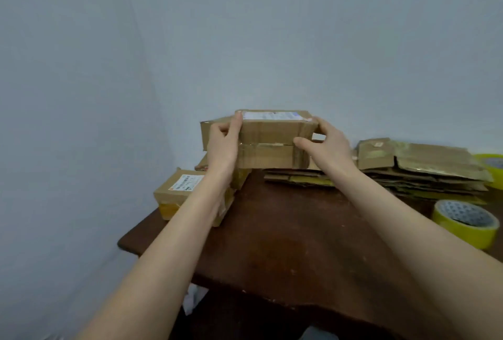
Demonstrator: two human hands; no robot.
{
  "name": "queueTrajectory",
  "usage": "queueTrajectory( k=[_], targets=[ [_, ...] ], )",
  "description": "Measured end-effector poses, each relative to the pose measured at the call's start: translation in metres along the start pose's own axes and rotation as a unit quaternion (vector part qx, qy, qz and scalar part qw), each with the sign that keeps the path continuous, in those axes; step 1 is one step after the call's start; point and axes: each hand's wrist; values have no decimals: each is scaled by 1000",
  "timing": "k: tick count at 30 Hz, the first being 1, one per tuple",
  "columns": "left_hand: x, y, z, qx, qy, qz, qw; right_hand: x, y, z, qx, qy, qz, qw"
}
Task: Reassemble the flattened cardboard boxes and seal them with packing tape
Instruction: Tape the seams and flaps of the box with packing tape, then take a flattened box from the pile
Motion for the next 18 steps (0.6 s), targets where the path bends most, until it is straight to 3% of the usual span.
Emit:
queueTrajectory(
  k=[4,7,13,18],
  targets=[
    [20,19,58,17,-74,-28,997,3,23,-68,-18,17,50,998],
    [28,48,89,45,-105,-33,993,7,27,-119,-38,76,38,996],
    [23,101,106,171,-40,28,984,8,7,-168,-70,208,17,975],
    [28,89,93,280,-46,-26,958,27,-5,-158,-78,171,-11,982]
  ],
)
Point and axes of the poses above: each hand's wrist, its own x-axis towards the middle knuckle, its own z-axis out of the back of the hand, y = z × x, and after that the axes turned 15 degrees about -z, right-handed
